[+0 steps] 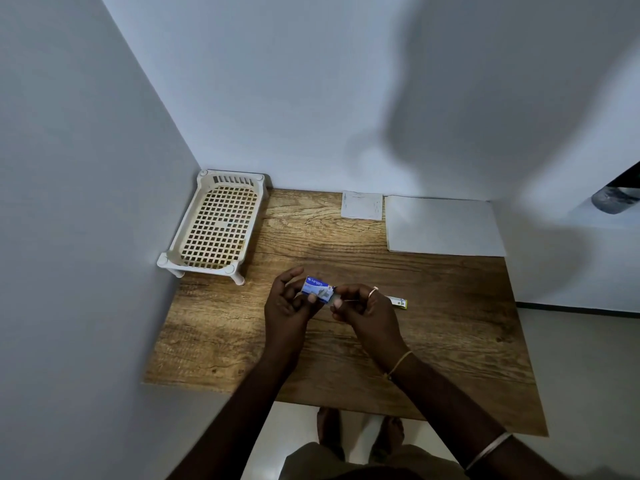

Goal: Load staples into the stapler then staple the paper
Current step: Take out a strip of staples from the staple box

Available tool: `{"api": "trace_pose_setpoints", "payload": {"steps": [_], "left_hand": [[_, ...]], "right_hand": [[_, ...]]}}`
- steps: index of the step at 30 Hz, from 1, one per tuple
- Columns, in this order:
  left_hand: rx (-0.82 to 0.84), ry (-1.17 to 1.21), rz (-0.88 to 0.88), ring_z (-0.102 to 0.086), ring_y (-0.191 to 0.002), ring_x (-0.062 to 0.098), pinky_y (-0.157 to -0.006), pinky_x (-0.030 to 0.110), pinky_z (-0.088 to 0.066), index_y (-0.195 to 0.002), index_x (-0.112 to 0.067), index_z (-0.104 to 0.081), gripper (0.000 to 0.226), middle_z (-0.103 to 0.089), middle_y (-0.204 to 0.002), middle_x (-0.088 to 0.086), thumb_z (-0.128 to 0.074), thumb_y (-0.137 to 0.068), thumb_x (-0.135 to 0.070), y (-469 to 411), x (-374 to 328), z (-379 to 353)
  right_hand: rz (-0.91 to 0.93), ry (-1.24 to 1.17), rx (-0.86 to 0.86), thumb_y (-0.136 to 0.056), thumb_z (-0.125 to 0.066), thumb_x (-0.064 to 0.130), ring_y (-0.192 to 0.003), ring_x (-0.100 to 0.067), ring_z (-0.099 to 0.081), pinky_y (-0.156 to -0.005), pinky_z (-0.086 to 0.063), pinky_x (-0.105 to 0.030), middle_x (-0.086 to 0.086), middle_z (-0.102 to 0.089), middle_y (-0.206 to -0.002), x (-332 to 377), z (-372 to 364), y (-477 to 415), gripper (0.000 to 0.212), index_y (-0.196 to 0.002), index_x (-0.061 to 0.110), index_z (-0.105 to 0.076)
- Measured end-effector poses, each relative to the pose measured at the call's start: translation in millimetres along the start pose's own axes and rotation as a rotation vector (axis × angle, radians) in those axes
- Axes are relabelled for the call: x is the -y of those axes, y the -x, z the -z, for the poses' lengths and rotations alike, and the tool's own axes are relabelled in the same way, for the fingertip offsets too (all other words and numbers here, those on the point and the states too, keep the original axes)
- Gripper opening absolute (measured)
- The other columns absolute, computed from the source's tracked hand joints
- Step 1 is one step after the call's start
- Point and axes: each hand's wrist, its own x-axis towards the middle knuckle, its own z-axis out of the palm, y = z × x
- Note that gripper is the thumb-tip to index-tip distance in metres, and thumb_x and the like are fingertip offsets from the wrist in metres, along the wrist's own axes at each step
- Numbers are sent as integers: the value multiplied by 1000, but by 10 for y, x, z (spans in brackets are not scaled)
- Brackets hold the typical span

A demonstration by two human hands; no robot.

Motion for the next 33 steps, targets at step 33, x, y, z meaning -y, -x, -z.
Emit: {"api": "trace_pose_setpoints", "payload": {"steps": [33], "left_hand": [[-10,63,122,-70,-112,34,-86,41,-60,-127,-27,-62,49,-73,-120,15,-78,-81,-28,-85,113,31]], "right_hand": [[189,514,37,-90,-68,12,-74,-17,-66,-68,-56,-51,2,-66,-82,86,105,-61,11,-85,20,-61]]}}
